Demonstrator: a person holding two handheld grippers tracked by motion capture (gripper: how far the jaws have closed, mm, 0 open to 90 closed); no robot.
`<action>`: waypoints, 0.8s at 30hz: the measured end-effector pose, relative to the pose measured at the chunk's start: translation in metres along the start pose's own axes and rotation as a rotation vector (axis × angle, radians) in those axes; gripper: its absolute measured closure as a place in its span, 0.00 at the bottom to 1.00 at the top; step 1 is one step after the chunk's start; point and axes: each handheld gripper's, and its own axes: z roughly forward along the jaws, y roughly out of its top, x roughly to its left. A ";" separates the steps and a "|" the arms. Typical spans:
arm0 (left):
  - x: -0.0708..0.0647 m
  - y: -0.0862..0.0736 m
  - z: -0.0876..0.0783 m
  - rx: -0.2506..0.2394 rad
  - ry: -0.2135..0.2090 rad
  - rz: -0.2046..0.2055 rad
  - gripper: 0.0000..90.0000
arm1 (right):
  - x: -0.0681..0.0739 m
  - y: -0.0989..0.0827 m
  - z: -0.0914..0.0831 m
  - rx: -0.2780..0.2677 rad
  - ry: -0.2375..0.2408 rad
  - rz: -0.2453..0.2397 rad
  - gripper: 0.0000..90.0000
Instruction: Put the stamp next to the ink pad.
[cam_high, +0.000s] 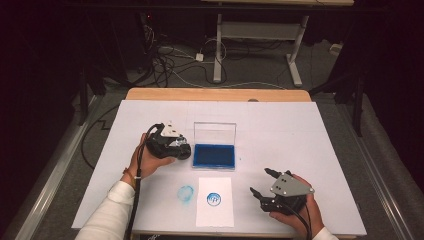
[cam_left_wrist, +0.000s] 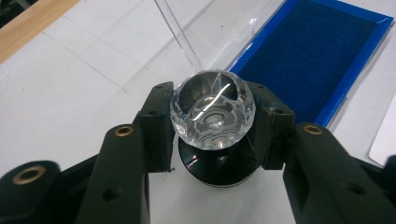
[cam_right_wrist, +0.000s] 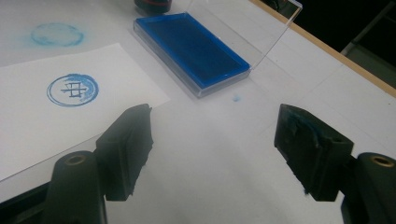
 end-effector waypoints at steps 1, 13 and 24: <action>0.000 0.000 0.001 0.003 0.003 -0.001 0.60 | 0.000 0.000 0.000 0.001 0.001 0.000 0.31; 0.000 -0.007 0.006 0.010 0.000 -0.010 0.60 | 0.001 0.000 0.000 0.006 0.004 -0.004 0.31; -0.001 -0.007 0.006 -0.009 -0.006 -0.012 0.55 | 0.001 0.000 0.000 0.007 0.006 -0.007 0.31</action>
